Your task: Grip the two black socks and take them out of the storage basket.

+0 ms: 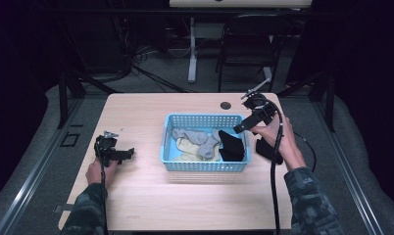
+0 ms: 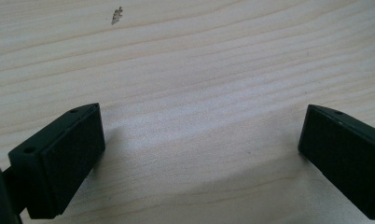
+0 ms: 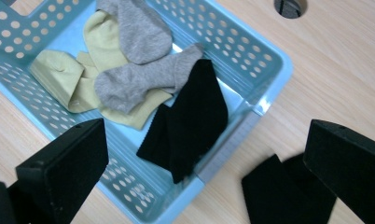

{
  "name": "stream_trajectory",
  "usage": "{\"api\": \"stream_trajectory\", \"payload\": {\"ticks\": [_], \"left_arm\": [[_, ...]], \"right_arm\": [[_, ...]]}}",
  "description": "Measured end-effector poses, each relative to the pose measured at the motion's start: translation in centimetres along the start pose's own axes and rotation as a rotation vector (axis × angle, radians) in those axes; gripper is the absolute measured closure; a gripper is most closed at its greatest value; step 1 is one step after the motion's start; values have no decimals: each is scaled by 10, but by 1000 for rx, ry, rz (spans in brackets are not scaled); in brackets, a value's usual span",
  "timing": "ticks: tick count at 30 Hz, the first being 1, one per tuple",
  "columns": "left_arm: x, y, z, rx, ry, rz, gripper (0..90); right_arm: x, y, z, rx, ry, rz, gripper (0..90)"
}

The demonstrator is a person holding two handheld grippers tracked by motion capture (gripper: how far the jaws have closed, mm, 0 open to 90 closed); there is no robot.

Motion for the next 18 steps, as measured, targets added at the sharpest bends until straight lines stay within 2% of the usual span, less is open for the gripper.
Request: {"api": "stream_trajectory", "payload": {"ticks": [4,9,14,18], "left_arm": [[0,0,0,-2,0,0,3],[0,0,0,-2,0,0,3],[0,0,0,-2,0,0,3],[0,0,0,-1,0,0,3]], "right_arm": [[13,7,-12,-30,8,-25,1],[33,14,-29,-52,44,-51,46],[55,15,-35,-68,51,-100,93],[77,11,-36,-58,56,-164,134]]}}
Point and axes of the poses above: each handheld gripper's, and its own axes: x roughly forward along the jaws, y roughly out of its top, z roughly to its right, the point moved 10 cm from there along x, roughly forward along the jaws, and after that the axes turned 8 degrees about -z, right-handed, at the moved point
